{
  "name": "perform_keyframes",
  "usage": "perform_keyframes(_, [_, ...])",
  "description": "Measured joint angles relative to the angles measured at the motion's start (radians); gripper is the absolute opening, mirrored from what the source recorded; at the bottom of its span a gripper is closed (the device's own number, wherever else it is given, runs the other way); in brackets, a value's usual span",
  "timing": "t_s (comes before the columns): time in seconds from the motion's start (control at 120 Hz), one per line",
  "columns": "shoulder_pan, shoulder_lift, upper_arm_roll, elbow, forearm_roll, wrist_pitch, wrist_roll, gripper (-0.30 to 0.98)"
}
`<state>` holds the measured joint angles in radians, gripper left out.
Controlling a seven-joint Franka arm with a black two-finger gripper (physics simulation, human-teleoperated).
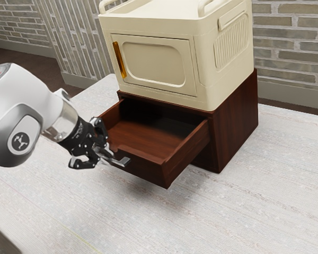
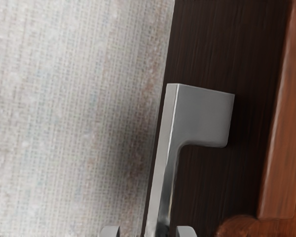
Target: Pull the drawer handle with one arm to open the drawer
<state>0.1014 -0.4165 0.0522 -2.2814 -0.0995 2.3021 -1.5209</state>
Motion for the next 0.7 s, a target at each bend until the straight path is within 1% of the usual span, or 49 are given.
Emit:
perform_keyframes(0.192, [0.000,-0.058,-0.001,0.004,0.000,-0.026,0.000,0.13])
perform_keyframes(0.233, [0.000,-0.066,-0.003,0.026,0.000,-0.051,0.000,0.16])
perform_keyframes(0.275, [0.000,-0.059,-0.004,0.073,0.000,-0.091,0.000,0.22])
perform_keyframes(0.383, [-0.002,0.027,-0.004,0.231,0.004,-0.228,0.001,0.41])
perform_keyframes(0.517, [-0.004,0.215,-0.005,0.529,0.008,-0.441,0.000,0.54])
perform_keyframes(0.6, [-0.001,0.272,-0.005,0.604,0.010,-0.540,0.001,0.58])
perform_keyframes(0.7, [0.000,0.299,-0.004,0.637,0.011,-0.615,0.001,0.62])
